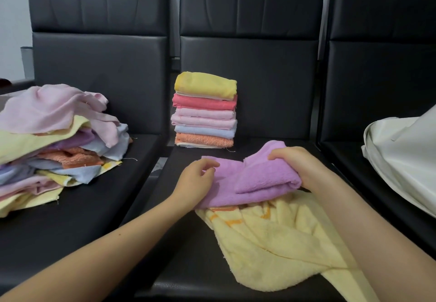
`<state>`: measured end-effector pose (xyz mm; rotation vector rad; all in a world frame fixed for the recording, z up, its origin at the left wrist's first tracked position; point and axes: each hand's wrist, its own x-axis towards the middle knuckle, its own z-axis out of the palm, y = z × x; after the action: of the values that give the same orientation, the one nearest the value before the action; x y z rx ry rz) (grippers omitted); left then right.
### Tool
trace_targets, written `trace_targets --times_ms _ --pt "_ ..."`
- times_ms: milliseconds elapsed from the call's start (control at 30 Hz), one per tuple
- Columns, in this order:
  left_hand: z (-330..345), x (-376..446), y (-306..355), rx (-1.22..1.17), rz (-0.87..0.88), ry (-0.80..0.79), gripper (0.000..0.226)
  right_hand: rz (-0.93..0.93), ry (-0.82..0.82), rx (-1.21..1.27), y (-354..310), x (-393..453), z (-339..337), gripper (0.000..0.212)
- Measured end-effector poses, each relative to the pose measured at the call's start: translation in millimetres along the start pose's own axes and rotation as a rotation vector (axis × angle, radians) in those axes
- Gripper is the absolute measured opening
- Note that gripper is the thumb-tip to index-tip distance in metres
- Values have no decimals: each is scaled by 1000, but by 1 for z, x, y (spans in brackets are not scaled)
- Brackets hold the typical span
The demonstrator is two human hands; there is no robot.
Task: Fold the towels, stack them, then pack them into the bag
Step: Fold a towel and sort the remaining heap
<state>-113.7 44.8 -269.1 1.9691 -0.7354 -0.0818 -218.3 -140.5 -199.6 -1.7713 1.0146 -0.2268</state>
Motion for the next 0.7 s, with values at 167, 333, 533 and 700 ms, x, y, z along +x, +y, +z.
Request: trace_targets --times_ms 167,333,533,700 --pt "-4 11 9 -560 -373 -109 48 -308 -303 386 8 -9 27 16" --pt "-27 15 13 -946 -582 -346 51 -450 -436 247 6 -20 53 27" --pt "-26 20 -2 -245 -464 -92 16 -334 -102 -62 18 -14 63 27" --pt "-21 13 -22 445 -171 -52 15 -128 -130 -415 21 -15 78 57"
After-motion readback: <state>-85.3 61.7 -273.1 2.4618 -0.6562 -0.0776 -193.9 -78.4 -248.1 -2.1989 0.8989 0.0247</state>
